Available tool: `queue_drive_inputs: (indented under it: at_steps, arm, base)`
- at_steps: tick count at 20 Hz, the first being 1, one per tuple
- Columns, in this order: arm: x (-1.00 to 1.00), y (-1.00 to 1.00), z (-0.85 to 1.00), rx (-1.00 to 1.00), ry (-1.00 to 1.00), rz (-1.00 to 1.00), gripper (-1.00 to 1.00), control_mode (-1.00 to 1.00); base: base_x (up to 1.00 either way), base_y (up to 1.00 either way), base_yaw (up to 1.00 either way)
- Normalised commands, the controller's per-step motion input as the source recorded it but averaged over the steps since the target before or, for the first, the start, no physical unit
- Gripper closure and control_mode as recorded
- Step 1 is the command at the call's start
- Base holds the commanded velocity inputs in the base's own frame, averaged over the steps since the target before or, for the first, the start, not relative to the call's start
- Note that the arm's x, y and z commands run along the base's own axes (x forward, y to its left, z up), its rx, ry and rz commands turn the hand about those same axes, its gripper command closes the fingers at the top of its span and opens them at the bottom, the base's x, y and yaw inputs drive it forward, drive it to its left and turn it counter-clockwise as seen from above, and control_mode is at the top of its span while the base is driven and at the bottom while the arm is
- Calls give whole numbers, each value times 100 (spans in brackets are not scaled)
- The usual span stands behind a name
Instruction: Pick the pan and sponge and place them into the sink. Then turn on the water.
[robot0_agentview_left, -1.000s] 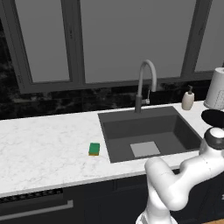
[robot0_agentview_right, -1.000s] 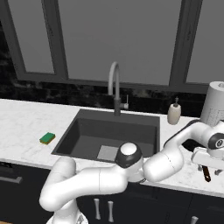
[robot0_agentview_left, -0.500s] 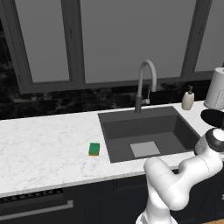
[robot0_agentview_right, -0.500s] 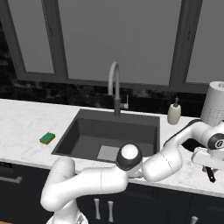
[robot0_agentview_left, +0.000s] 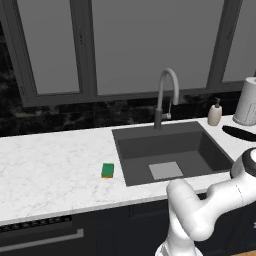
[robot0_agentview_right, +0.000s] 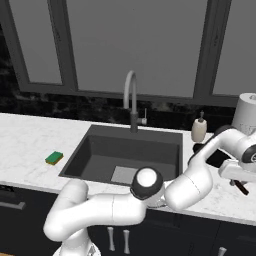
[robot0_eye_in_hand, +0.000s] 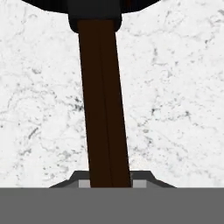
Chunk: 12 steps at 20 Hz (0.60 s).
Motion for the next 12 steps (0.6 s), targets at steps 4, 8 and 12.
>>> queue_drive_inputs:
  at_steps: [4, 8, 12]
  arm:
    - [2, 66, 47, 0, -12, 16, 100, -100]
    - [-2, 73, 0, 0, -23, 12, 100, -100]
    - [-4, 61, 10, 0, -32, 10, 100, -100]
  base:
    - [0, 0, 0]
    - [0, 0, 0]
    - [0, 0, 0]
